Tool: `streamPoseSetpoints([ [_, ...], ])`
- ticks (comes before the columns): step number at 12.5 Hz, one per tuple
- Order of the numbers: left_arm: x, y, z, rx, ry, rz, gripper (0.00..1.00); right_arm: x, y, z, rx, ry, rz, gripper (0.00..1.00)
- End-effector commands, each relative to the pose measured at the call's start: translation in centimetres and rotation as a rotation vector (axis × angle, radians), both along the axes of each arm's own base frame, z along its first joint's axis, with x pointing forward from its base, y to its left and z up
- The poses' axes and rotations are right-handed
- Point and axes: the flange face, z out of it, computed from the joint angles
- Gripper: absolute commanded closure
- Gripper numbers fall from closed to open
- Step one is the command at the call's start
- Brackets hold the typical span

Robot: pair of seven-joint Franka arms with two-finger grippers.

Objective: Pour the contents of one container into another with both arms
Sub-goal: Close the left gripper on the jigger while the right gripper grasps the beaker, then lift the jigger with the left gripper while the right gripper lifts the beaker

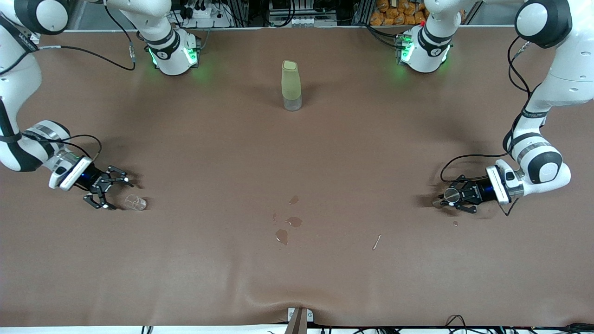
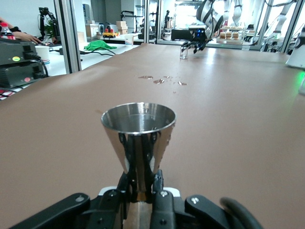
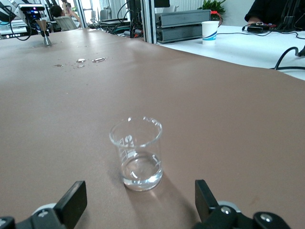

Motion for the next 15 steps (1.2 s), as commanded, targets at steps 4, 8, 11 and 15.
streamPoseSetpoints([
  [4, 6.1, -15.9, 5.0, -0.065, 0.073, -0.059, 1.00, 1.3, 1.4, -1.3, 0.057, -0.039, -0.056, 0.00],
  [8, 7.5, -27.3, 6.5, -0.092, 0.041, 0.045, 1.00, 2.5, 3.1, -2.3, 0.069, -0.080, -0.074, 0.00],
  [11, 7.3, -35.2, 7.9, -0.075, 0.015, 0.144, 1.00, 3.1, 4.7, -3.1, 0.082, -0.084, -0.082, 0.00],
  [15, 7.4, -41.8, 10.0, -0.080, -0.010, 0.230, 1.00, 4.2, 5.9, -3.4, 0.093, -0.102, -0.092, 0.00],
])
